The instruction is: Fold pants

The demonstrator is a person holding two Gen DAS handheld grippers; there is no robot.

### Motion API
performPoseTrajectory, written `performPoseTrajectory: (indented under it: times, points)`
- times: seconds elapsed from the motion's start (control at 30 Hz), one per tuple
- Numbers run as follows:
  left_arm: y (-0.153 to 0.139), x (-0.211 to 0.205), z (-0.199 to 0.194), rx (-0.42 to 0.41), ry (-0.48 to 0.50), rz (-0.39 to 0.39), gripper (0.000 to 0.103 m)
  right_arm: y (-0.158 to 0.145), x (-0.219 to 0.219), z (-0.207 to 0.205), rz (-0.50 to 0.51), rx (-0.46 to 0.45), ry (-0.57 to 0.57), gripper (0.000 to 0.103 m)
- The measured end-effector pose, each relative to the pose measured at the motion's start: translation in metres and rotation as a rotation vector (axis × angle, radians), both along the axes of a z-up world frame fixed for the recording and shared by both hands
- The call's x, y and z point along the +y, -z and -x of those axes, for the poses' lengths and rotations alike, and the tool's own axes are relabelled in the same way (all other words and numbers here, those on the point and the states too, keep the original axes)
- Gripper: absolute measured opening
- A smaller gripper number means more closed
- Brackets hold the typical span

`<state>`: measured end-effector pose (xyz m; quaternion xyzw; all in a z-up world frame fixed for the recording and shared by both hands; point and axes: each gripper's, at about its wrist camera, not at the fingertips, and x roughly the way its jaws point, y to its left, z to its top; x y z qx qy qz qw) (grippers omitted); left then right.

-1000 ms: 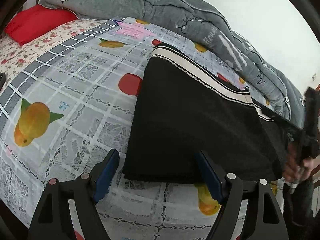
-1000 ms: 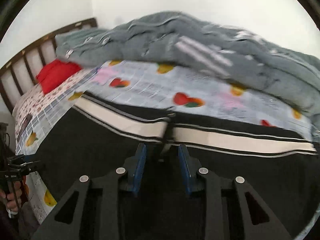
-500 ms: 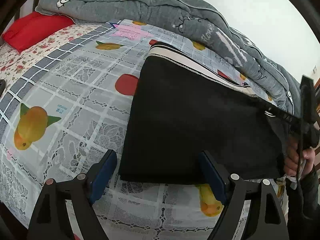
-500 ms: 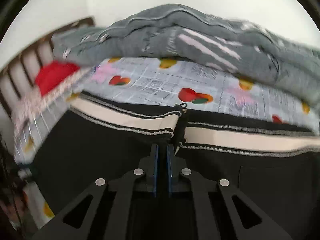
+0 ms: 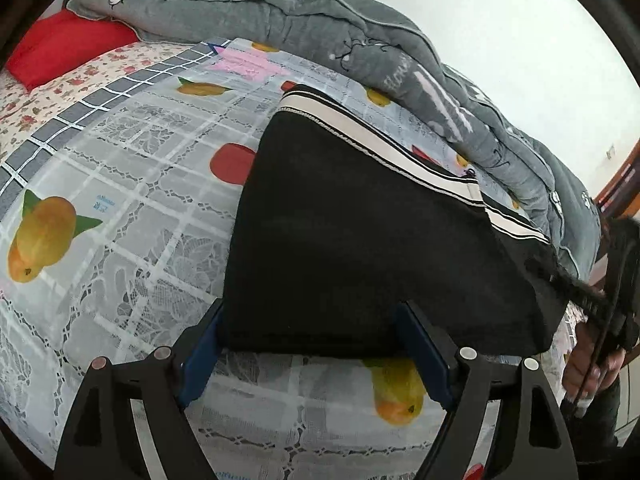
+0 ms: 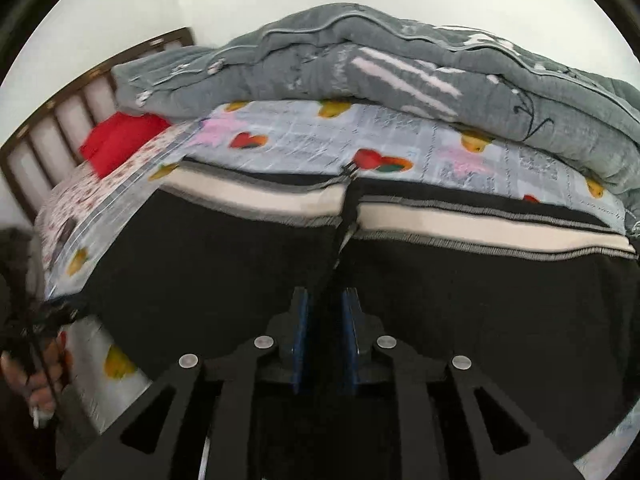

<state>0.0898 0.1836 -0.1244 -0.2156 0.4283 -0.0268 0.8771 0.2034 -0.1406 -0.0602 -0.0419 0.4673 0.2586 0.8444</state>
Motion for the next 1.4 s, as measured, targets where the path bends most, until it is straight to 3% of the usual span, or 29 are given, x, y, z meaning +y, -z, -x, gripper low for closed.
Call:
performPoseTrajectory:
  times: [0.2, 0.33, 0.43, 0.5, 0.63, 0.7, 0.8, 0.87, 0.93, 1.17, 1.27, 1.4]
  points:
    - [0.005, 0.012, -0.026, 0.02, -0.05, 0.115, 0.084, 0.027, 0.005, 0.023, -0.011, 0.052, 0.011, 0.021]
    - [0.0, 0.002, -0.023, 0.058, -0.02, 0.067, 0.084, 0.018, -0.002, 0.025, -0.053, 0.063, 0.049, 0.023]
    - [0.0, -0.007, -0.005, 0.041, 0.032, 0.06, 0.084, 0.015, -0.01, 0.033, -0.027, 0.035, 0.065, 0.036]
    - [-0.001, -0.006, 0.0, 0.021, 0.019, 0.075, 0.085, 0.015, -0.019, 0.038, -0.036, 0.034, 0.076, 0.039]
    - [0.006, 0.01, -0.012, -0.011, -0.073, 0.226, 0.084, 0.015, -0.03, 0.041, -0.057, 0.062, 0.113, 0.039]
    - [0.006, 0.011, -0.019, -0.012, -0.092, 0.24, 0.084, 0.013, -0.033, 0.044, -0.057, 0.058, 0.126, 0.039]
    - [0.004, 0.007, -0.022, 0.001, -0.13, 0.186, 0.071, 0.012, -0.037, 0.05, -0.06, 0.057, 0.128, 0.039]
    - [-0.001, 0.005, -0.02, 0.016, -0.18, 0.097, 0.035, 0.012, -0.041, 0.055, -0.06, 0.056, 0.128, 0.039]
    - [-0.008, 0.006, -0.017, -0.009, -0.183, 0.07, 0.025, 0.012, -0.045, 0.058, -0.066, 0.058, 0.127, 0.039]
    - [-0.078, -0.048, -0.025, -0.141, -0.121, -0.165, 0.018, 0.001, -0.074, 0.064, 0.012, -0.013, 0.189, 0.039]
    - [-0.111, -0.097, -0.036, -0.214, -0.008, -0.253, 0.017, -0.001, -0.102, 0.064, 0.016, -0.022, 0.248, 0.039]
    - [-0.128, -0.17, -0.05, -0.272, 0.187, -0.297, 0.017, -0.001, -0.143, 0.067, 0.031, -0.025, 0.337, 0.039]
